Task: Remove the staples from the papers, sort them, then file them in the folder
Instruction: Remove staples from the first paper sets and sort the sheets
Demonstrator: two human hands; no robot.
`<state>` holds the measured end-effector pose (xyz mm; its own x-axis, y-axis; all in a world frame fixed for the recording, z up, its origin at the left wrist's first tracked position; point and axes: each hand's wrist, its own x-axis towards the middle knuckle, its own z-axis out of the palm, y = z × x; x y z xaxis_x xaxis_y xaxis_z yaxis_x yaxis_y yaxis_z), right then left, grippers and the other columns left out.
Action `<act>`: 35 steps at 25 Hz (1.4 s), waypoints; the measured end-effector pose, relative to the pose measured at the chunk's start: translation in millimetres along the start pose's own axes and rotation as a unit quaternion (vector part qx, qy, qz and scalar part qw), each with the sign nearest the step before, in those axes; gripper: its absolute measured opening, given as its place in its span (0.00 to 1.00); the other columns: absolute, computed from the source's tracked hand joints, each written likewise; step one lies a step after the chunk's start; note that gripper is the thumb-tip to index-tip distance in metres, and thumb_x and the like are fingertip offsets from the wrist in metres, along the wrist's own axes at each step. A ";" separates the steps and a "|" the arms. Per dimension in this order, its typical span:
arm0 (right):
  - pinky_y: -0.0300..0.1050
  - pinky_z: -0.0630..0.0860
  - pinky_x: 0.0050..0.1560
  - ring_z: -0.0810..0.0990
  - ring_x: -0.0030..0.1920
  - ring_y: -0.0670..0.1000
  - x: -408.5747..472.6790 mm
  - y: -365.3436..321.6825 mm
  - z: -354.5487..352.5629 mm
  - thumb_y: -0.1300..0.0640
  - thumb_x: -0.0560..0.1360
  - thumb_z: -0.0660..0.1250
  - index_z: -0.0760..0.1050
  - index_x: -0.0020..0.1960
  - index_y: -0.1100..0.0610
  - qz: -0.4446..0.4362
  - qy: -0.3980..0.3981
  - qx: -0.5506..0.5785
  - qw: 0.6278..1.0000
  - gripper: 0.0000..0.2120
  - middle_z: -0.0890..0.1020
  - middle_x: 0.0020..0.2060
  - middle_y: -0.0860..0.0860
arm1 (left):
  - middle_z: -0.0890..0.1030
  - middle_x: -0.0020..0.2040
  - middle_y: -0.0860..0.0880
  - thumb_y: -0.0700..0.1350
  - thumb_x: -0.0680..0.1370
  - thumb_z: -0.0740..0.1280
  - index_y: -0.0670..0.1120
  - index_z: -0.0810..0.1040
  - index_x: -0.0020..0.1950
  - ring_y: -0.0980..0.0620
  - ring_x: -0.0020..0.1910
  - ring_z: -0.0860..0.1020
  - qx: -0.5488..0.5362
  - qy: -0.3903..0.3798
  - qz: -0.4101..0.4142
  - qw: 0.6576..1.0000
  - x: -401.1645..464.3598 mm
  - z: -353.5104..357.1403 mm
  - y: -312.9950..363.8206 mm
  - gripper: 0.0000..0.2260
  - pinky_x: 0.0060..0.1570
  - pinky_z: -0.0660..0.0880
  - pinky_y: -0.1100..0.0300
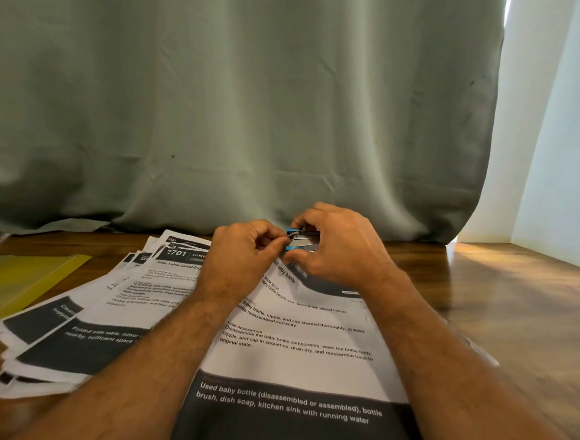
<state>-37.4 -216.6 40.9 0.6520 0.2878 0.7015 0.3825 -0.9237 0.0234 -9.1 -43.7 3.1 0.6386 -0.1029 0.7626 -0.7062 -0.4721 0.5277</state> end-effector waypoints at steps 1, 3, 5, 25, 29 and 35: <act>0.41 0.75 0.46 0.77 0.45 0.45 0.6 0.6 0.2 0.34 0.68 0.70 0.79 0.54 0.45 0.001 0.001 0.000 1.000 0.21 0.79 0.46 0.42 | 0.81 0.36 0.62 0.45 0.76 0.74 0.50 0.86 0.49 0.66 0.37 0.81 0.000 -0.002 -0.002 1.000 -0.4 -0.1 0.5 0.03 0.38 0.75 0.75; 0.42 0.76 0.46 0.78 0.45 0.45 1.8 2.0 0.4 0.36 0.68 0.71 0.80 0.53 0.45 0.003 0.002 0.005 1.000 0.19 0.80 0.45 0.42 | 0.81 0.36 0.62 0.45 0.76 0.74 0.50 0.86 0.49 0.66 0.37 0.81 0.000 -0.004 -0.003 1.000 -1.1 0.3 1.3 0.03 0.37 0.75 0.75; 0.42 0.76 0.47 0.78 0.44 0.45 2.4 2.6 0.5 0.37 0.68 0.72 0.80 0.53 0.46 0.004 0.001 0.011 1.000 0.19 0.80 0.45 0.42 | 0.82 0.37 0.61 0.45 0.76 0.74 0.50 0.86 0.49 0.66 0.37 0.81 -0.006 -0.003 -0.002 1.000 -1.4 0.1 2.0 0.03 0.37 0.76 0.74; 0.49 0.66 0.56 0.79 0.50 0.48 6.0 6.9 9.0 0.44 0.74 0.69 0.78 0.58 0.48 -0.061 0.015 -0.041 0.997 0.15 0.80 0.50 0.44 | 0.84 0.37 0.57 0.41 0.76 0.73 0.48 0.87 0.49 0.61 0.36 0.83 -0.036 0.029 -0.011 0.999 0.0 0.8 -0.8 0.05 0.41 0.80 0.67; 0.47 0.78 0.55 0.82 0.47 0.47 6.7 22.3 13.0 0.44 0.69 0.76 0.82 0.55 0.51 0.107 0.042 0.183 0.976 0.18 0.84 0.46 0.47 | 0.85 0.36 0.56 0.40 0.77 0.71 0.50 0.86 0.49 0.60 0.35 0.83 -0.057 0.030 -0.075 0.995 2.0 1.3 -3.2 0.06 0.40 0.81 0.63; 0.46 0.77 0.42 0.79 0.38 0.49 -10.3 75.9 31.3 0.38 0.73 0.70 0.81 0.51 0.55 0.311 -0.094 0.072 0.943 0.20 0.81 0.38 0.50 | 0.87 0.38 0.51 0.40 0.80 0.66 0.50 0.84 0.51 0.53 0.36 0.85 -0.150 -0.016 -0.252 0.956 2.7 1.7 -15.9 0.08 0.38 0.80 0.58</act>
<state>5.4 -281.8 13.1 0.8791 -0.2454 0.4085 -0.0352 -0.8883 -0.4578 4.4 -38.0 -3.9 0.9267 0.0427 0.3733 -0.3586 -0.1961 0.9127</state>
